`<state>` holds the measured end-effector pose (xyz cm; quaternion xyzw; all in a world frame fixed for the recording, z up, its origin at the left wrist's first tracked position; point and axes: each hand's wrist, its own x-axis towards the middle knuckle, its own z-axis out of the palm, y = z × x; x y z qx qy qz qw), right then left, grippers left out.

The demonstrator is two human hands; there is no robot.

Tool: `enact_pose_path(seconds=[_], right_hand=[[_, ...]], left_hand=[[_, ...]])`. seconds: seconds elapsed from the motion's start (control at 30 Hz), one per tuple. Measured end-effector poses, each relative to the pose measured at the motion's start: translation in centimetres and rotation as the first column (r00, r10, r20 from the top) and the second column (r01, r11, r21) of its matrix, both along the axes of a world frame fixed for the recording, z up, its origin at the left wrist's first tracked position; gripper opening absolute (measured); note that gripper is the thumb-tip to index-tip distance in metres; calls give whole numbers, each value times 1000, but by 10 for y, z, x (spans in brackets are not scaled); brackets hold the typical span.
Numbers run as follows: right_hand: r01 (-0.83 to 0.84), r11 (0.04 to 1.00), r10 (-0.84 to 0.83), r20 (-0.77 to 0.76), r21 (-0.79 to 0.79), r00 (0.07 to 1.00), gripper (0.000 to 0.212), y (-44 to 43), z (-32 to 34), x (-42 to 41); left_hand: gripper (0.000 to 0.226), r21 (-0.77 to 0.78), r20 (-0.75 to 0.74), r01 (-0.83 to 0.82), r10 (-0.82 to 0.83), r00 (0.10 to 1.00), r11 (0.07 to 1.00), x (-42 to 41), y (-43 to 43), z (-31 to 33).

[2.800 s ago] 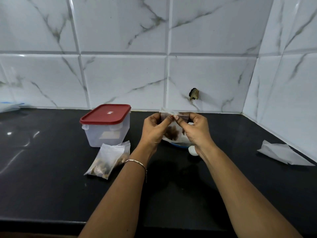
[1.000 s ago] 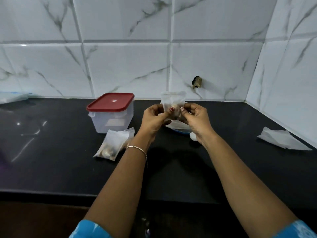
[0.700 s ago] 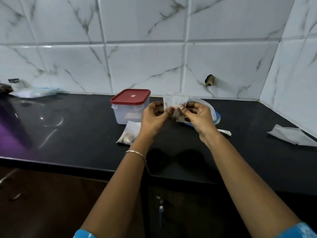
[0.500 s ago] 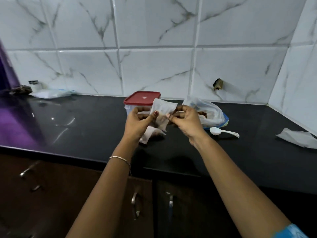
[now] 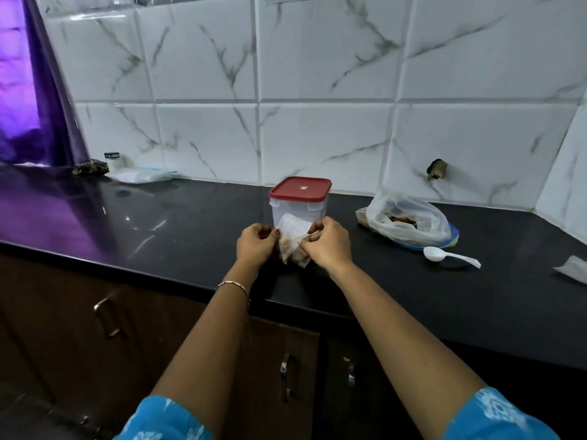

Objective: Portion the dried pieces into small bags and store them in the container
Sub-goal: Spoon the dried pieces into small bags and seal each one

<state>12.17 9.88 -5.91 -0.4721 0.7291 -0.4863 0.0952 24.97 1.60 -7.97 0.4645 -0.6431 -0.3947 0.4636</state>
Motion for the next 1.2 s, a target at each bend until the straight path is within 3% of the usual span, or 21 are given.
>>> enact_pose_path(seconds=[0.1,0.23,0.43,0.53,0.67,0.83,0.97,1.03,1.2], right_hand=[[29,999,-28,-54,26,998,28,5,3,-2],[55,998,-54,-43,13,998,30,14,6,-11],[88,996,-89,-54,-29,995,26,37,16,-38],[131,990,-133,-49,-48,990,23,57,21,-61],[233,971,-235,-53,-48,971,19,93,23,-103],[419,907,-420,-46,-31,906,16,146,17,-161],[565,825,-559,-187,-26,808,18,188,13,-216],[644,764,-608,-304,27,734,31,207,11,-243],[729,662,-592,-477,171,650,64,244,-5,-302]], left_hand=[[17,-8,101,-19,20,995,1000,0,-4,0],[27,7,90,-27,27,996,1000,-3,1,5],[42,-218,247,-10,65,967,976,-30,27,30],[48,-307,250,109,-30,968,945,-63,53,44],[57,-300,225,297,-235,945,906,-123,95,53],[36,-152,111,539,-527,842,829,-208,142,45],[47,122,-230,740,-706,670,662,-259,174,32],[57,184,-241,769,-730,639,612,-278,185,23],[31,202,-140,804,-796,589,559,-321,196,12]])
